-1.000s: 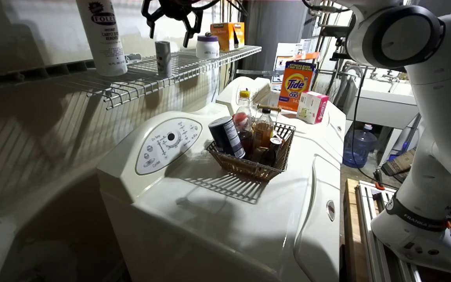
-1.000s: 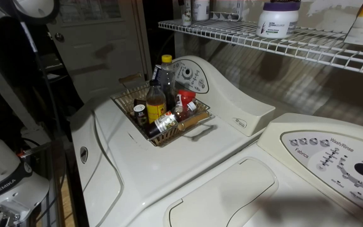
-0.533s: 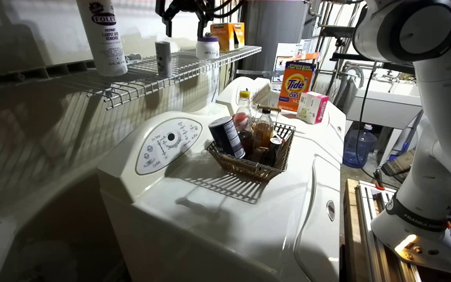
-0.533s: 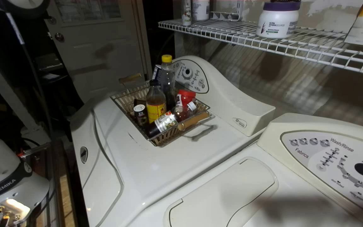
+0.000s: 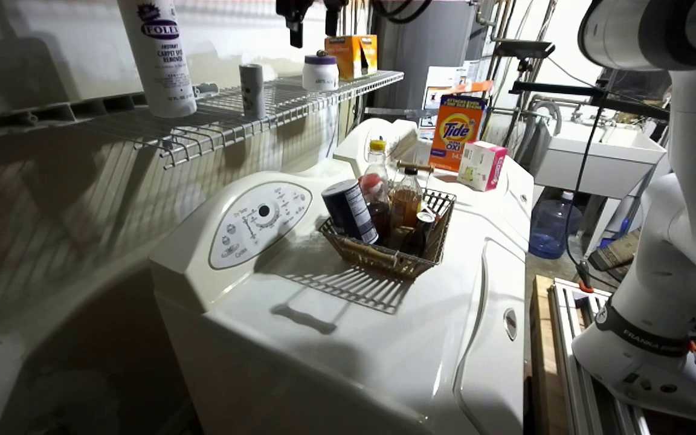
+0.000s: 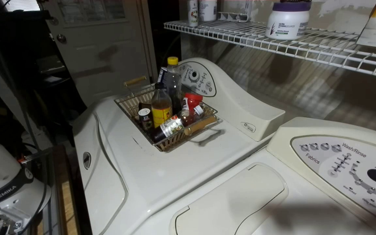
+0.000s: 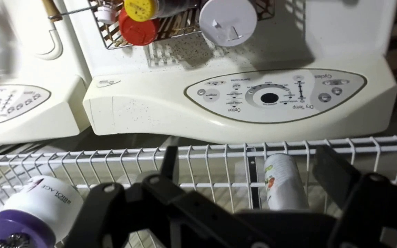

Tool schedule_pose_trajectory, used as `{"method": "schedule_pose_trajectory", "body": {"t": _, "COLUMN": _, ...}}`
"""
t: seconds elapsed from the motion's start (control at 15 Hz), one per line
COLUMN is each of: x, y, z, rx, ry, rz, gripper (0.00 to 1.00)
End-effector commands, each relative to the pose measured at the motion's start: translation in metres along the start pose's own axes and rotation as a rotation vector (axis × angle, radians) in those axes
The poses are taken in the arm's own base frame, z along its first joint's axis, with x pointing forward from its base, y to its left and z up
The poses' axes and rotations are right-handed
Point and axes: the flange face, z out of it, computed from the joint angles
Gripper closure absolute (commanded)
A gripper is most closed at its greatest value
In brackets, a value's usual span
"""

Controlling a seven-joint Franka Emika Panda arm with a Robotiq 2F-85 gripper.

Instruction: Pick up the white container from the plastic and put it on the bottom shelf.

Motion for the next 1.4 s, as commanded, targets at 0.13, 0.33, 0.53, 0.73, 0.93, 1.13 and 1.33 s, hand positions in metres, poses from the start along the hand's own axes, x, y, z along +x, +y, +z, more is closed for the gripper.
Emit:
{"method": "schedule_pose_trajectory", "body": {"t": 0.13, "x": -0.034, "y": 0.005, "z": -0.001, "rx": -0.029, "ry": 0.019, "rz": -0.293, "gripper": 0.0}}
{"method": "schedule_pose_trajectory", "body": {"t": 0.33, "x": -0.046, "y": 0.011, "z": 0.011, "rx": -0.027, "ry": 0.02, "rz": -0.352, "gripper": 0.0}}
{"method": "schedule_pose_trajectory", "body": {"t": 0.53, "x": -0.058, "y": 0.018, "z": 0.028, "rx": 0.0, "ry": 0.024, "rz": -0.355, "gripper": 0.0}}
{"method": "schedule_pose_trajectory", "body": {"t": 0.73, "x": -0.073, "y": 0.024, "z": 0.046, "rx": 0.023, "ry": 0.039, "rz": -0.351, "gripper": 0.0}}
{"method": "schedule_pose_trajectory", "body": {"t": 0.93, "x": -0.09, "y": 0.03, "z": 0.061, "rx": 0.032, "ry": 0.087, "rz": -0.372, "gripper": 0.0}}
{"method": "schedule_pose_trajectory", "body": {"t": 1.13, "x": -0.104, "y": 0.035, "z": 0.066, "rx": 0.052, "ry": 0.215, "rz": -0.384, "gripper": 0.0}}
{"method": "schedule_pose_trajectory", "body": {"t": 1.33, "x": -0.124, "y": 0.045, "z": 0.07, "rx": 0.089, "ry": 0.352, "rz": -0.366, "gripper": 0.0}}
